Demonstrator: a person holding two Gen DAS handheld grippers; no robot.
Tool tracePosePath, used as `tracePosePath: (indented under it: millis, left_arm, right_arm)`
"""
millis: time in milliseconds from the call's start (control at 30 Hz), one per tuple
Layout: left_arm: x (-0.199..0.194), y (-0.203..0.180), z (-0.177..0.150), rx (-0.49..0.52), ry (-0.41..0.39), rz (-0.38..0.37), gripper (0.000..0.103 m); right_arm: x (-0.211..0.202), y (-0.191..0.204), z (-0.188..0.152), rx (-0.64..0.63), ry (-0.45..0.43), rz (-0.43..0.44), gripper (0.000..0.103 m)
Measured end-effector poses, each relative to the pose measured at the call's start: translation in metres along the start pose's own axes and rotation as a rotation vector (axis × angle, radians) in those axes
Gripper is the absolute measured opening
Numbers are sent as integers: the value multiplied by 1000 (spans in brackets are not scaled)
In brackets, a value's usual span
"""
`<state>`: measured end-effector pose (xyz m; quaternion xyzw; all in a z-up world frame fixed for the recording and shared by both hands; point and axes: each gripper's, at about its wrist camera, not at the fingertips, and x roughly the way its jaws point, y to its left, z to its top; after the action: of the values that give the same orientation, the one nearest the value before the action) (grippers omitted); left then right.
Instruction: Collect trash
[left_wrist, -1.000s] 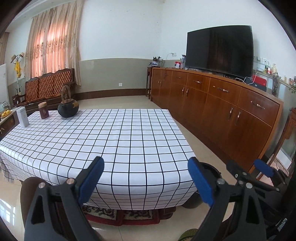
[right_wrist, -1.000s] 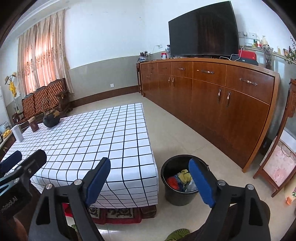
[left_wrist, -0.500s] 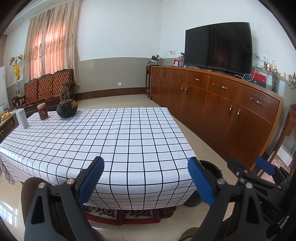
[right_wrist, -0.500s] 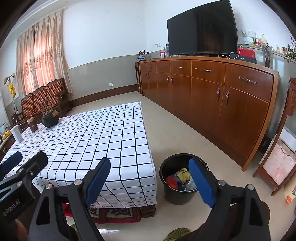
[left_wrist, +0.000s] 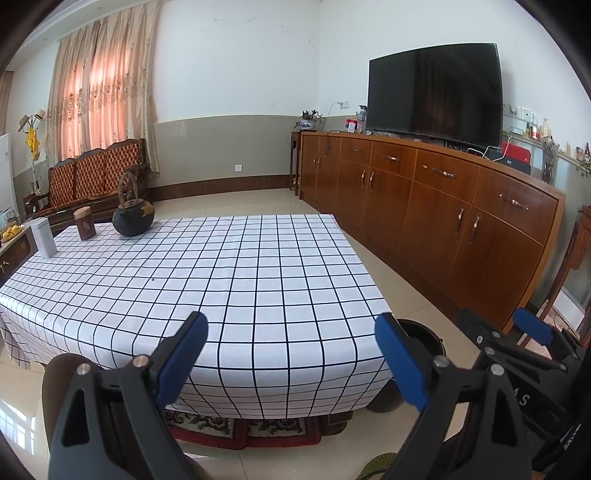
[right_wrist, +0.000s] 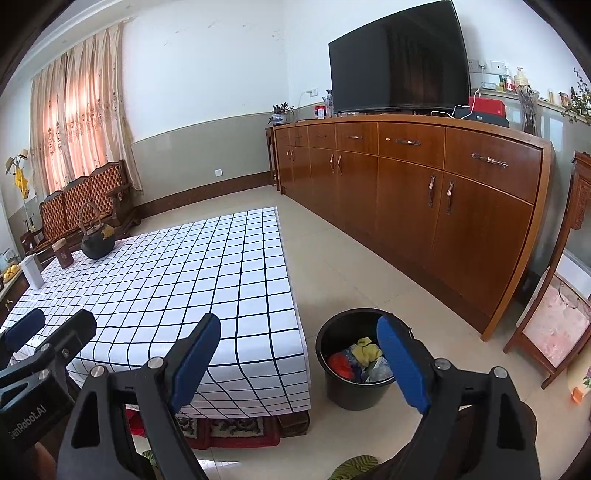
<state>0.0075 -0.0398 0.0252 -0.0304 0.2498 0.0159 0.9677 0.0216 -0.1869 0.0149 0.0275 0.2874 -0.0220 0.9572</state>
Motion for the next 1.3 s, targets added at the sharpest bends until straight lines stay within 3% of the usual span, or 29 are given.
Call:
tracePosePath:
  millis: [1100,1300]
  left_arm:
    - [5,-4,-5,21,21,4,93]
    - [7,-6,-7,33,21,-28,93]
  right_arm:
    - [4,-6,-4,12,17,3,88]
    - [5,-8,-6,16,18,1,88]
